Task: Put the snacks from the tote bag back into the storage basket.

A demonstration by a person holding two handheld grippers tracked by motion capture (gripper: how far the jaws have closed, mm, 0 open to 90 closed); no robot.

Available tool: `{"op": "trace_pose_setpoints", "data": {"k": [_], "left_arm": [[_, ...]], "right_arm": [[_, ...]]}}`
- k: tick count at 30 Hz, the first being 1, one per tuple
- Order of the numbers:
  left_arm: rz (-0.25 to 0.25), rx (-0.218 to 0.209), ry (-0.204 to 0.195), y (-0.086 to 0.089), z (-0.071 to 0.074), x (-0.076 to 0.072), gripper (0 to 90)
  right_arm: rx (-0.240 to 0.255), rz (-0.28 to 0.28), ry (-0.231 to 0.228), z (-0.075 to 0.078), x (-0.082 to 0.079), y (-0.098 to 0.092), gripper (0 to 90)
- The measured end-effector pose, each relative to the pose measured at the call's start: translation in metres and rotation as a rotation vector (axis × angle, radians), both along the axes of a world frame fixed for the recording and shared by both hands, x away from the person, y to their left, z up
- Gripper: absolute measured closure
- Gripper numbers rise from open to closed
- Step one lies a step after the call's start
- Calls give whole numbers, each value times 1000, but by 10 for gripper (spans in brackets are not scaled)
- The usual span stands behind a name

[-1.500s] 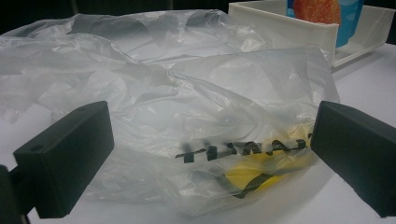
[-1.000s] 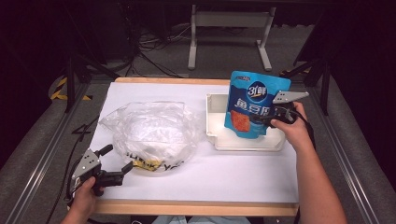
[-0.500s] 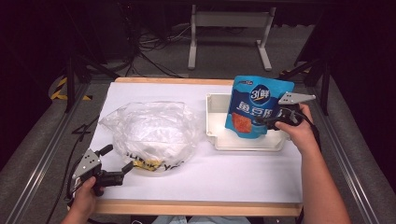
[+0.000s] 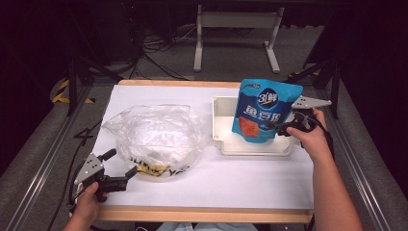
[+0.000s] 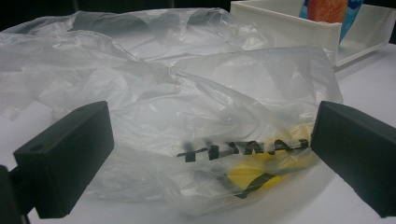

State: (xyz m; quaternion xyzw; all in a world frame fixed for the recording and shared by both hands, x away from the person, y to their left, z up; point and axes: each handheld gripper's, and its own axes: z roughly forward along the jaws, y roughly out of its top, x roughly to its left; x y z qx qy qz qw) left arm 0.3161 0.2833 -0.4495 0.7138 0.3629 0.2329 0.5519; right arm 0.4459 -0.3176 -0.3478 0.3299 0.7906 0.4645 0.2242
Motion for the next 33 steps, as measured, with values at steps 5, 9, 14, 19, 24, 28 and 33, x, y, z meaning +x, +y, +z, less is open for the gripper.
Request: {"op": "trace_pose_setpoints", "data": {"k": [5, 9, 14, 19, 24, 28, 33], "left_arm": [[-4, 5, -2, 0, 0, 0, 2], [-4, 4, -1, 0, 0, 0, 2], [-3, 5, -2, 0, 0, 0, 2], [1, 0, -4, -1, -1, 1, 1], [1, 4, 3, -2, 0, 1, 1], [-1, 1, -3, -3, 0, 2, 2], [-4, 0, -6, -3, 0, 3, 1]], "right_arm": [[10, -59, -50, 13, -18, -5, 82], [16, -92, -68, 20, -28, -12, 80], [16, -128, -74, 30, -44, -24, 80], [24, -139, -73, 36, -59, -28, 80], [55, -119, -71, 45, -78, -27, 80], [53, -90, -67, 50, -90, -23, 75], [69, -2, -61, 54, -108, -8, 75]]}}
